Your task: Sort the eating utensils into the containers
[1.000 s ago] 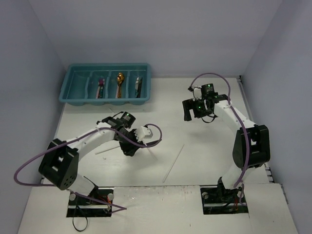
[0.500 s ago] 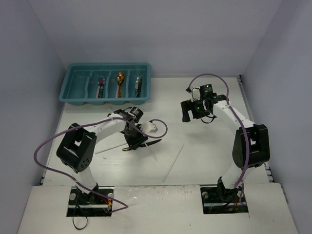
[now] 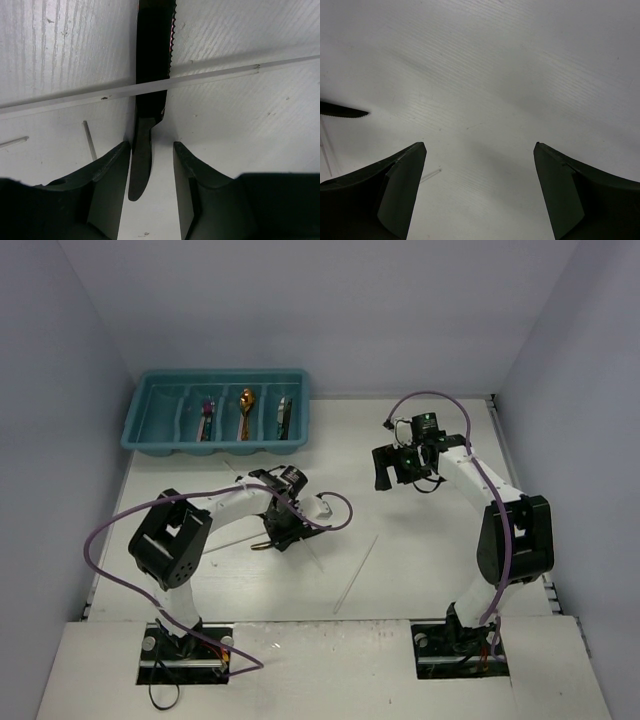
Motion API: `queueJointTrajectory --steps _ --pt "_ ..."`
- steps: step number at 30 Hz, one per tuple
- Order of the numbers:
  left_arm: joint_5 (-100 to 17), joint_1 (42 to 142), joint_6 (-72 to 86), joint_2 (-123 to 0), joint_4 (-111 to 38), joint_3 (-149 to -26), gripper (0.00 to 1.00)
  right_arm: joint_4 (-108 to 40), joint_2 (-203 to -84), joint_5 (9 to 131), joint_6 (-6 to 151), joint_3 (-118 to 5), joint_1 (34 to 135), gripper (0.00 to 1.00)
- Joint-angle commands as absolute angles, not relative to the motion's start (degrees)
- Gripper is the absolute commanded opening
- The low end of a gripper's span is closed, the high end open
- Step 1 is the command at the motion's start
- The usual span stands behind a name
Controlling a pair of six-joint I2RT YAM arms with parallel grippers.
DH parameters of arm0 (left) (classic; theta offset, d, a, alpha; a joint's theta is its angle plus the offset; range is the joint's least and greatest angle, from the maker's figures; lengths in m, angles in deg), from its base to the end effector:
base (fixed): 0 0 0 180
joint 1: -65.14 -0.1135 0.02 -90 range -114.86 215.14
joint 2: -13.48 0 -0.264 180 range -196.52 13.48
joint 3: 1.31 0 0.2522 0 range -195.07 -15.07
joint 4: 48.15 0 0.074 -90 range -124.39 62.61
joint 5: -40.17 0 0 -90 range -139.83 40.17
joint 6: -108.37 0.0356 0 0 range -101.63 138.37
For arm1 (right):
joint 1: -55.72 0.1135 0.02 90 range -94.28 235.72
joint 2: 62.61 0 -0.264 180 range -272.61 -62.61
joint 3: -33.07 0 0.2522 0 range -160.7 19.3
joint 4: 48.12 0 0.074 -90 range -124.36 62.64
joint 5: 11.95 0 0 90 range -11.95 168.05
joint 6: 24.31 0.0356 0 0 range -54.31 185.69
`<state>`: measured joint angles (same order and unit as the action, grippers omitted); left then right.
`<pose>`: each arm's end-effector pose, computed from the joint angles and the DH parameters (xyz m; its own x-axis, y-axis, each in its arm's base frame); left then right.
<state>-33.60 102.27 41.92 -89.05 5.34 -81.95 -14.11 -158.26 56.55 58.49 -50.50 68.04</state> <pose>0.2639 -0.2123 0.1725 -0.4532 0.8243 -0.3394 0.8911 0.4293 -0.1471 0.3557 0.0910 0.2463 -0.6423 -0.2596 -0.7212 -0.5315 0.8288 0.1750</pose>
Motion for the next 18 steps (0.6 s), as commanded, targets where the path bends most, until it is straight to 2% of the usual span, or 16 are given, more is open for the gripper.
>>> queueJointTrajectory --steps 1,9,15,18 --pt "-36.1 103.1 41.1 -89.8 5.5 -84.4 0.36 -14.9 -155.9 55.5 58.0 -50.4 67.5 0.87" --pt "-38.5 105.0 40.7 -93.4 7.5 -86.3 0.28 -14.9 -155.3 55.2 57.8 -50.0 67.0 0.87" --pt "-38.0 105.5 40.9 -93.5 8.7 -86.5 0.08 -14.8 -155.1 55.2 57.7 -50.3 66.9 0.87" --pt "-38.6 106.6 40.3 -92.5 10.4 -87.2 0.02 -14.8 -155.2 54.8 57.8 -50.4 66.8 0.87"
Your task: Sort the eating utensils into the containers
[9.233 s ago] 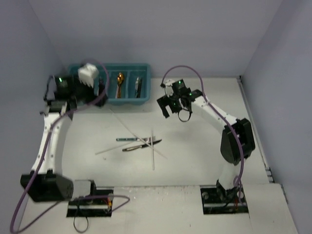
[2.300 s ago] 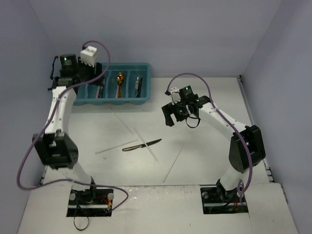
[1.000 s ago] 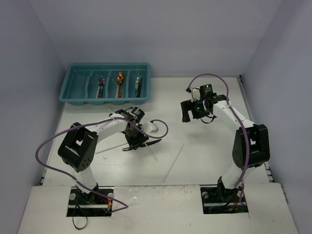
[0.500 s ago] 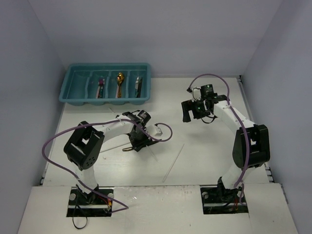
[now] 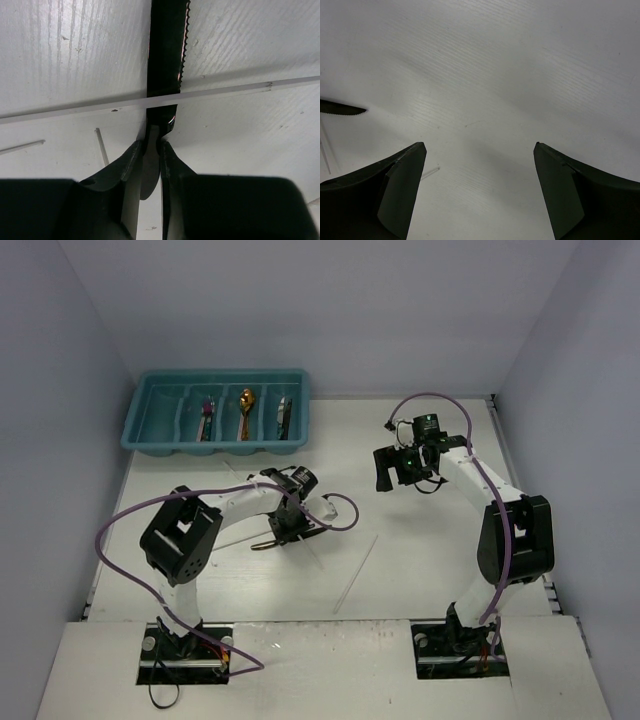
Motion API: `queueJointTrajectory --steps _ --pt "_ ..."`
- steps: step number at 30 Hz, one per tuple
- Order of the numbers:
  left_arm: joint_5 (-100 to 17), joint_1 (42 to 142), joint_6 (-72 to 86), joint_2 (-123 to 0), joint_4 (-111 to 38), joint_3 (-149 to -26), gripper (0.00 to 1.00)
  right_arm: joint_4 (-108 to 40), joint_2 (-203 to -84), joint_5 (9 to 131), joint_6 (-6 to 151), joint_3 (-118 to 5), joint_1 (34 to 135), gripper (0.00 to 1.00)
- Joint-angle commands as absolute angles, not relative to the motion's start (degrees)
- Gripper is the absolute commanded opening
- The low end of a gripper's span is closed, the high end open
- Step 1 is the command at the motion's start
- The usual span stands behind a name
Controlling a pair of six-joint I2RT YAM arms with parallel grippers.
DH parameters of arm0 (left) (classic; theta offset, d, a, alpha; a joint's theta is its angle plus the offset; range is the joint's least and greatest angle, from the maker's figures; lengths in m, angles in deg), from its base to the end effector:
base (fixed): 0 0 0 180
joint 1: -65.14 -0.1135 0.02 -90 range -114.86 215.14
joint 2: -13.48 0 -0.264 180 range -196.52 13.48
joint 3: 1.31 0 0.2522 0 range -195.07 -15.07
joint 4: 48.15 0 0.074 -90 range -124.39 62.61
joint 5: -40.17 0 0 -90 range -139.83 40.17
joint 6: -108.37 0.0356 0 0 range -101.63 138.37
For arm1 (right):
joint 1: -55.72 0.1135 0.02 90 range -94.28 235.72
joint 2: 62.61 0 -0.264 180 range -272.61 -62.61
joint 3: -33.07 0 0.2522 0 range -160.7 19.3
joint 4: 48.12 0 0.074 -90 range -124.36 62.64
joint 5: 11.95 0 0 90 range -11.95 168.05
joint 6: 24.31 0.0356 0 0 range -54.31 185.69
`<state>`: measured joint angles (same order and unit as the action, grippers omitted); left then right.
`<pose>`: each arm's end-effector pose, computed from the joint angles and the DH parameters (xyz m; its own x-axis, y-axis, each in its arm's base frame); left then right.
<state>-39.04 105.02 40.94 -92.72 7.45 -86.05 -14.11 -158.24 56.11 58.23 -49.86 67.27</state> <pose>0.2664 -0.2313 0.1685 -0.4365 0.8560 -0.2768 0.8984 0.4314 -0.0825 0.3553 0.0862 0.2429 -0.6504 -0.2558 -0.7152 -0.5256 0.8313 0.1806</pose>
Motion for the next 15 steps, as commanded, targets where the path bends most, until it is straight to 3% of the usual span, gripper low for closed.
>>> queueJointTrajectory --steps 1,8,15 --pt "-38.8 107.0 40.3 -92.4 11.0 -87.5 0.01 -14.9 -155.2 54.8 57.8 -50.5 66.8 0.87" --pt "-44.4 111.1 39.2 -88.3 17.4 -90.8 0.00 -14.9 -155.5 54.1 57.8 -50.7 66.7 0.86" --pt "-42.7 114.8 38.6 -85.1 22.3 -95.5 0.00 -14.9 -156.1 53.9 57.4 -50.8 66.6 0.86"
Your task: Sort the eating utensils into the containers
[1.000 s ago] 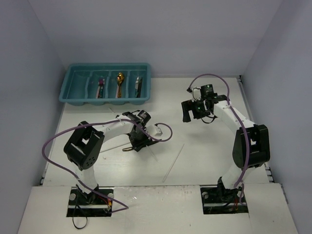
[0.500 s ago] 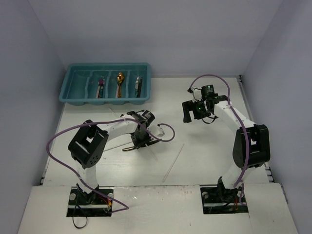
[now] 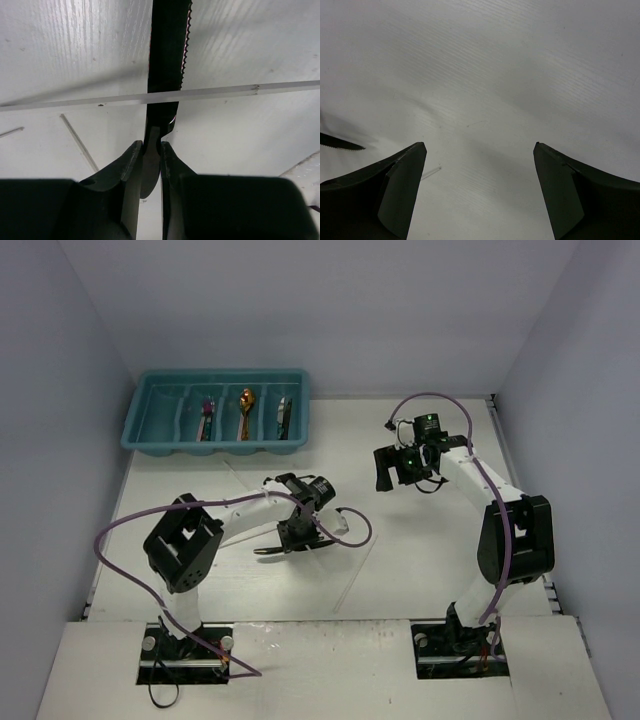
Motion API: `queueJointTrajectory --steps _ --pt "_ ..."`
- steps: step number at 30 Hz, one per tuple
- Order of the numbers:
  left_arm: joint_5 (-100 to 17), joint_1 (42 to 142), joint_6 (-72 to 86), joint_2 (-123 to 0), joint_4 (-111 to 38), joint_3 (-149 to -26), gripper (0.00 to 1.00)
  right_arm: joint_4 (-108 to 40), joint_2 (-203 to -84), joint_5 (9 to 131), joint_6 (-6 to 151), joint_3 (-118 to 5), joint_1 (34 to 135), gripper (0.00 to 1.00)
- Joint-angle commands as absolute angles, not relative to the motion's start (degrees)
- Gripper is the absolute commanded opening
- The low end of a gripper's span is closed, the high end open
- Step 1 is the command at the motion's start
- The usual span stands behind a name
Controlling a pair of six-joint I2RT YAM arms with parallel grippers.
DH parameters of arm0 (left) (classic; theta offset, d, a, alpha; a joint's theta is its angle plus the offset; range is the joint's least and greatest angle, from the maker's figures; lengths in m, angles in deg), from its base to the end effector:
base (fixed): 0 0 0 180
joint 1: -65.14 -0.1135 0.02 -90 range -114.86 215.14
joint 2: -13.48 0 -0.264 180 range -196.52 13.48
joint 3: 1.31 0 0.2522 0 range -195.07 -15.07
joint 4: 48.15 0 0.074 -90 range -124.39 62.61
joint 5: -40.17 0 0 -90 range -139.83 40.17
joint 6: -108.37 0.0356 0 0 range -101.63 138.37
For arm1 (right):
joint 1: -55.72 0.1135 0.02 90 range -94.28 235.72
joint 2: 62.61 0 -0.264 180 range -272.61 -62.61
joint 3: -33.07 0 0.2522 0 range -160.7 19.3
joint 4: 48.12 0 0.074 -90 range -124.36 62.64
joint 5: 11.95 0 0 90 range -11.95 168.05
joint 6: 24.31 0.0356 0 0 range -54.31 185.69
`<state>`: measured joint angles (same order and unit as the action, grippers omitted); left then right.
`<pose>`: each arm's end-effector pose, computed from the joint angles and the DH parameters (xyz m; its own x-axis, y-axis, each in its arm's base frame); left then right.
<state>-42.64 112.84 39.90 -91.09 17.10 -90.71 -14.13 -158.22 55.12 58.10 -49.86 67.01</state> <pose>0.2309 -0.2604 0.1952 -0.3429 0.9178 -0.2001 0.9392 0.3391 -0.0537 0.3554 0.0851 0.2432 -0.6486 -0.2535 -0.7176 -0.5328 0.8246 0.1903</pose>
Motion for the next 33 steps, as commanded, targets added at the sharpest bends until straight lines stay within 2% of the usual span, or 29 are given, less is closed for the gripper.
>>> queueJointTrajectory --steps 1,10,19,26,29,33 --pt "-42.3 115.3 38.4 -85.1 22.7 -96.2 0.00 -14.9 -156.1 53.8 57.4 -50.8 66.4 0.86" --pt "-40.1 117.0 38.2 -85.3 25.4 -98.7 0.00 -14.9 -155.9 53.8 57.2 -51.1 65.8 0.86" --pt "-35.5 116.4 38.2 -79.0 25.1 -97.8 0.00 -14.9 -156.6 53.4 57.4 -51.7 65.6 0.86" --pt "-33.2 105.3 31.6 -78.8 22.7 -105.9 0.00 -14.9 -157.0 53.2 58.0 -52.1 65.6 0.86" --pt "-35.9 97.3 27.1 -81.4 18.6 -113.8 0.00 -14.9 -157.2 53.2 58.2 -52.1 65.5 0.86" --pt "-40.4 92.9 24.5 -86.0 15.6 -123.4 0.00 -14.9 -157.3 53.4 58.3 -52.2 65.5 0.86"
